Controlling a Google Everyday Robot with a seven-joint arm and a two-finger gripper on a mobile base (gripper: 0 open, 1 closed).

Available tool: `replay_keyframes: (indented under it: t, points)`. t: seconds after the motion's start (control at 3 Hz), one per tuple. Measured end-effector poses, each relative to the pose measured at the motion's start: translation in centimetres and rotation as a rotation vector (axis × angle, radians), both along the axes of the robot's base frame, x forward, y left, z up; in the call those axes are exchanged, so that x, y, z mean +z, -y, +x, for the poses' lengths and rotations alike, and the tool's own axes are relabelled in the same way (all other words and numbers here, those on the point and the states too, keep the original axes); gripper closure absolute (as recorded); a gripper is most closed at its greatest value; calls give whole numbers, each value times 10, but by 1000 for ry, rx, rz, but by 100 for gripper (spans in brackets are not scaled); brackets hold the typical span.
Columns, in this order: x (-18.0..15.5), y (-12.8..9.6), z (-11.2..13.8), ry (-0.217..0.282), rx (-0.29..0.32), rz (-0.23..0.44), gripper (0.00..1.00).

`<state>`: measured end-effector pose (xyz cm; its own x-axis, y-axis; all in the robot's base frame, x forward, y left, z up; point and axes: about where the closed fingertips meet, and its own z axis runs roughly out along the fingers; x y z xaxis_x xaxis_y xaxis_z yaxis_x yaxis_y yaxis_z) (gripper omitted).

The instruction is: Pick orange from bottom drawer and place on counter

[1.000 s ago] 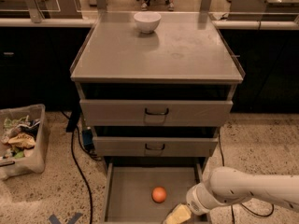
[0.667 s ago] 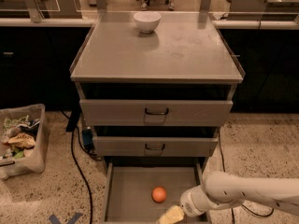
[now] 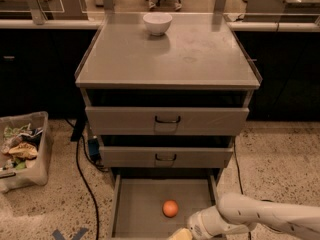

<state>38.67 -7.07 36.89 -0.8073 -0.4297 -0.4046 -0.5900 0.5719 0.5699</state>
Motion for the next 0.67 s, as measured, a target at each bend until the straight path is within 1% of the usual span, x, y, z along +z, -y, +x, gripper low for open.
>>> replay_keyframes:
  t: [0.33, 0.67]
  points:
    - [-15, -8, 15, 44, -21, 163, 0]
    - [-26, -12, 38, 98, -67, 247, 0]
